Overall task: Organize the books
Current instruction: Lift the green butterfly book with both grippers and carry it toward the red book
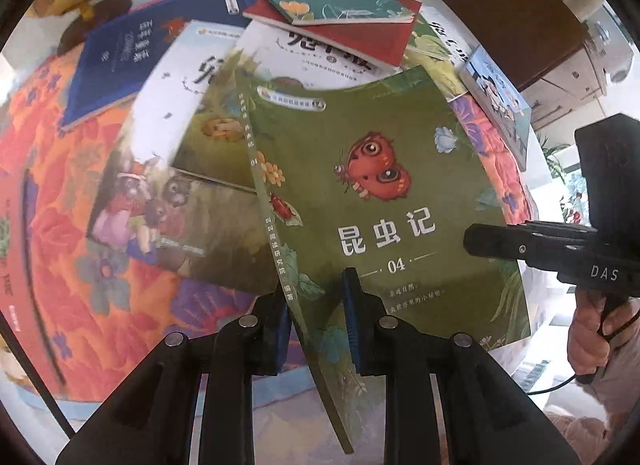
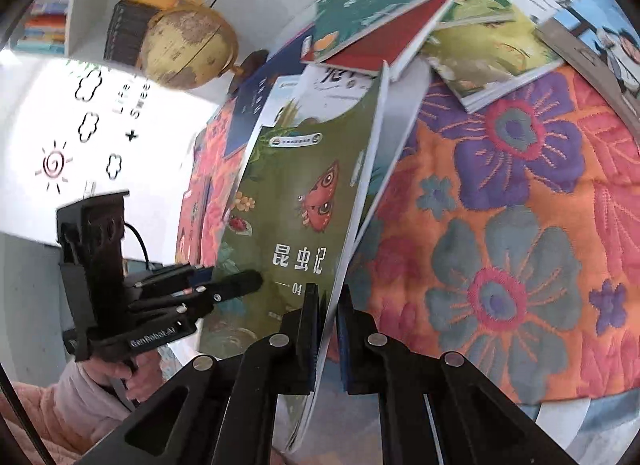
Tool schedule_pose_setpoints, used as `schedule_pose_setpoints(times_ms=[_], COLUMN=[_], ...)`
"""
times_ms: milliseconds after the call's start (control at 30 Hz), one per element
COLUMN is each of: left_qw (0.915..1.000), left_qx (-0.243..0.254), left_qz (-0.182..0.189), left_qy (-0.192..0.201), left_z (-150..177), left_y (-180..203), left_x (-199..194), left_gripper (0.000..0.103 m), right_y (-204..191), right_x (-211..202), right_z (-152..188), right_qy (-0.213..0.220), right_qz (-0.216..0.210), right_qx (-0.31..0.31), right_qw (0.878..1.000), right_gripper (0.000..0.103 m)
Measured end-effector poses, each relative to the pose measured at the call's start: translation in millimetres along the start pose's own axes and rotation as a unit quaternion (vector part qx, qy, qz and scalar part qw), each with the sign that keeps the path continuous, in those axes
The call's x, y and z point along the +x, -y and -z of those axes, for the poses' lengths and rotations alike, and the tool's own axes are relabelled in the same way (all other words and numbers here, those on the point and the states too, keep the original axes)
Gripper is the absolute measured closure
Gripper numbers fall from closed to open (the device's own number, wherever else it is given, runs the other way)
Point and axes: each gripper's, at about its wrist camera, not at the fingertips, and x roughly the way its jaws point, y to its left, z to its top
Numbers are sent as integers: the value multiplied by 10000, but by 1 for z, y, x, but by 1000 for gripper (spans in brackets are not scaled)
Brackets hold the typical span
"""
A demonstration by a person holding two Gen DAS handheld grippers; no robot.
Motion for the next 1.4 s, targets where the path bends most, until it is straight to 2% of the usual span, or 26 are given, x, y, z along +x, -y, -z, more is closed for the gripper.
schedule_pose_setpoints(times_ms=[133,267,433,533,700,933,1400], left_qw=[9992,9996,9990,9991,9976,9962,9932], left_qx=[306,131,254,85,22,113,-198], left_qz=[-224,-69,106,309,509,578,454], left_qy=[107,255,345,289,473,645,1051], left_z=[8,10,16,21,31,40,59], left_y=[3,-4,-3,-6,-11,-26,-100], left_x=[-12,-19,-32,-36,-46,-61,-98], left_gripper=[83,83,83,83,83,83,83], right_y=[-23,-41,-55,-60,-77,-102,-188], right_x=[-1,-1,-1,0,-7,-3,42], right_z=[7,10,13,16,21,20,10], right_qy=[-8,-58,-110,-254,-301,-199,-214], right_qz=[149,287,414,601,789,938,973], right_qx=[-288,-437,-494,-595,-839,-910,-1445], right_qw=[9995,9986,9979,9961,9929,9912,9845], right_gripper=[94,94,94,93,93,93,91])
